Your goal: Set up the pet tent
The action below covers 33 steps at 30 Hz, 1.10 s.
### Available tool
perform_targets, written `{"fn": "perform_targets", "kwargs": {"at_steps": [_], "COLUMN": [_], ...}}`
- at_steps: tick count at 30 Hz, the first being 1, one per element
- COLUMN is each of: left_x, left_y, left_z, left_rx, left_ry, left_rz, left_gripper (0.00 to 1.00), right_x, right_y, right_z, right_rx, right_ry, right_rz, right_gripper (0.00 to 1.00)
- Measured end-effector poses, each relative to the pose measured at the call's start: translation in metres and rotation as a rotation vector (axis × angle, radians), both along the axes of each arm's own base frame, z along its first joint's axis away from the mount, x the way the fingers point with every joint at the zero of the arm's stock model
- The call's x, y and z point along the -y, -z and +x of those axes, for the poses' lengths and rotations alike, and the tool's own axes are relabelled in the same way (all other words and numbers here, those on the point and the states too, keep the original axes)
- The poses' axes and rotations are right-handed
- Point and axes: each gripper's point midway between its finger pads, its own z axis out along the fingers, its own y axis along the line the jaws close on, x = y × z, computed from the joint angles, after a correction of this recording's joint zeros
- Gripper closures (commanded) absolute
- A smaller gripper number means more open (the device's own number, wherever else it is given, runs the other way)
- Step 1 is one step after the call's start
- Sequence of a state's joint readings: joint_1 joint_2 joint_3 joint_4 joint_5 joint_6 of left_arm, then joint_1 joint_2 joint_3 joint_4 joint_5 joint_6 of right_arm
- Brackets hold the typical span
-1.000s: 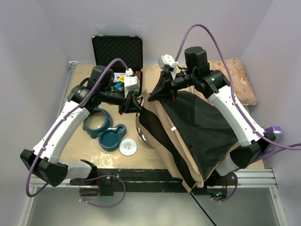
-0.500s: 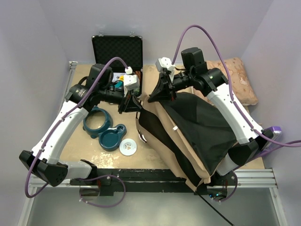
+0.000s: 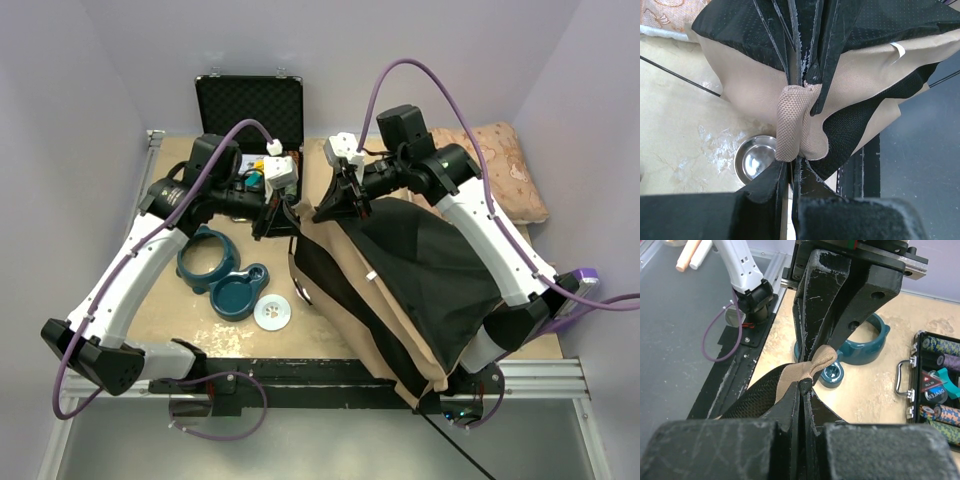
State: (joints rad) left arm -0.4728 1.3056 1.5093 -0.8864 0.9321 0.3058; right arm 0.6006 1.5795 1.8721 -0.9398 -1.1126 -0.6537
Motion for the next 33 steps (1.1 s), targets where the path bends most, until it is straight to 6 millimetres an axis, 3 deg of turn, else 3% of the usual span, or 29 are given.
{"fn": "perform_targets", "kwargs": {"at_steps": [3,7,11,16,20,25,30,33], "left_x": [0.0,0.001,-0.015,-0.069,-0.095,-0.084,-0.036,-0.036], "left_y": [-0.001,-0.008,-0.03,-0.061,-0.072,-0.056,-0.036,-0.026], "left_z": [0.001,0.011,0.037,0.093,0.114,0.094,0.034,0.022], "left_rx": [0.008,0.064,0.116,0.144,0.189,0.17,0.132,0.128], "left_ry": [-0.002,-0.044,-0.154,-0.386,-0.489,-0.422,-0.223,-0.205], "left_rz": [-0.002,-0.024,-0.083,-0.186,-0.235,-0.256,-0.26,-0.25], "left_gripper": [0.99,0.47,0.22,0.09,0.01,0.01,0.0,0.0], "right_x": [0.0,-0.002,-0.01,-0.001,0.017,0.041,0.063,0.073], "right_y": [-0.001,-0.01,-0.034,-0.066,-0.081,-0.089,-0.095,-0.088], "right_z": [0.002,0.01,0.034,0.073,0.116,0.157,0.19,0.21], "right_rx": [0.006,-0.01,-0.009,0.05,0.05,-0.002,-0.037,-0.056], "right_ry": [0.011,0.07,0.196,0.422,0.646,0.889,1.121,1.202], "right_rz": [-0.005,-0.005,0.061,0.158,0.207,0.258,0.323,0.328], "right_gripper": [1.0,1.0,1.0,1.0,1.0,1.0,1.0,1.0]}}
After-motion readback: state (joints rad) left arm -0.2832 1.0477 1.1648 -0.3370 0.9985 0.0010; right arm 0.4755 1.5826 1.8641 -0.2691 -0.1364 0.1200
